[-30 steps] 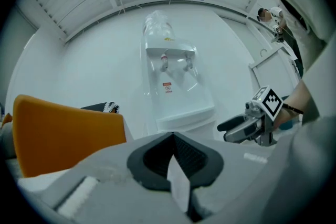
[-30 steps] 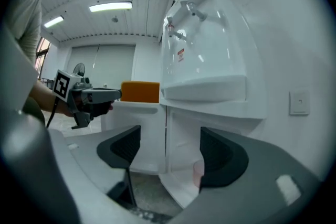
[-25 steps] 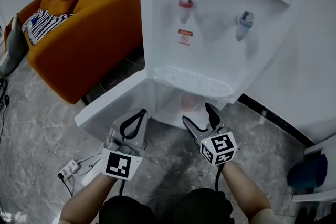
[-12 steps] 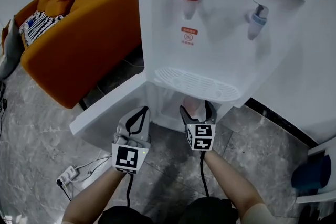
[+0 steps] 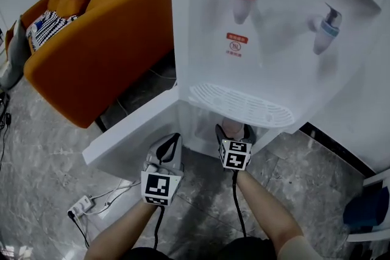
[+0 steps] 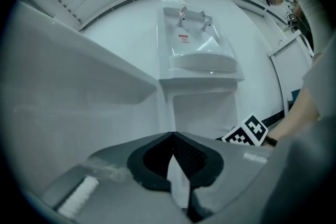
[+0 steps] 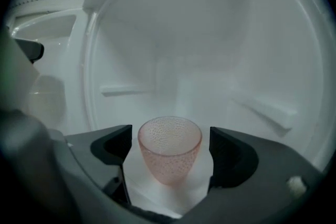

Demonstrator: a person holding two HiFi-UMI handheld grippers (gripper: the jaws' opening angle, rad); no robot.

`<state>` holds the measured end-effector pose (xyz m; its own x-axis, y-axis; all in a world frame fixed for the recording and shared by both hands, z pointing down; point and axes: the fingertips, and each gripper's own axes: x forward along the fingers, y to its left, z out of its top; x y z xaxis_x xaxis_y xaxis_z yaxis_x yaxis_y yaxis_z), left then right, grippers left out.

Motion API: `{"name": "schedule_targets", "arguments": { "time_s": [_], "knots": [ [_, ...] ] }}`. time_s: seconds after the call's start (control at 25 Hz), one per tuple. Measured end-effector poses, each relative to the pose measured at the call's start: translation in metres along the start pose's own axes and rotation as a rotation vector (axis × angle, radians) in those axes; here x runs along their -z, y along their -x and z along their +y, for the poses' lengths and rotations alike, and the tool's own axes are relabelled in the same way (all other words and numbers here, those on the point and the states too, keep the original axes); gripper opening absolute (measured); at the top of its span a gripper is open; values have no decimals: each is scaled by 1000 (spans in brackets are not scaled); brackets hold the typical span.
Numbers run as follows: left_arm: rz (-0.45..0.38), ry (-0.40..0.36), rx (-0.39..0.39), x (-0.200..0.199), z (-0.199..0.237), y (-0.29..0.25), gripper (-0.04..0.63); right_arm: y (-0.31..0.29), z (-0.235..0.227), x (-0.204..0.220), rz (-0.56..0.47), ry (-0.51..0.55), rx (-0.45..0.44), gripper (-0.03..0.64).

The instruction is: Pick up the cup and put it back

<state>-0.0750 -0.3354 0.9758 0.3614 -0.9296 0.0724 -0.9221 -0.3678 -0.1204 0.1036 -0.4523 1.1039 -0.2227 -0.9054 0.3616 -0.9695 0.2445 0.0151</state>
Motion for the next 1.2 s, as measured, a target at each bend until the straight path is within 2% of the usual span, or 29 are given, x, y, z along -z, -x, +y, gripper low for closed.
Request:
{"name": "schedule_targets", "arguments": {
  "time_s": [0.08,0.2,0.28,0.48,0.68,0.88,1.0,1.2],
  "knots": [
    [4,-15,4,1,-1,-3,3,-7,2,4,25,13,-11,453],
    [16,21,2,4,-1,-4,3,-11,3,12,53,37,-24,449],
    [26,23,4,8,-2,-3,3,-11,0,13,51,41,-19,371],
    [44,12,16,17,-6,2,2,-4,5,12,55,62,-54,377],
    [59,16,22,16,-9,8,3,20,21,-8,7,69,-127,376],
    [31,-84,49,-8,-14,17,2,59,49,-41,-50,81,-242,374],
    [40,-91,54,-22,-14,27,3,92,63,-59,-58,114,-311,374],
    [47,-184,63,-72,-1,49,2,147,90,-100,-82,173,-391,374]
  ]
}}
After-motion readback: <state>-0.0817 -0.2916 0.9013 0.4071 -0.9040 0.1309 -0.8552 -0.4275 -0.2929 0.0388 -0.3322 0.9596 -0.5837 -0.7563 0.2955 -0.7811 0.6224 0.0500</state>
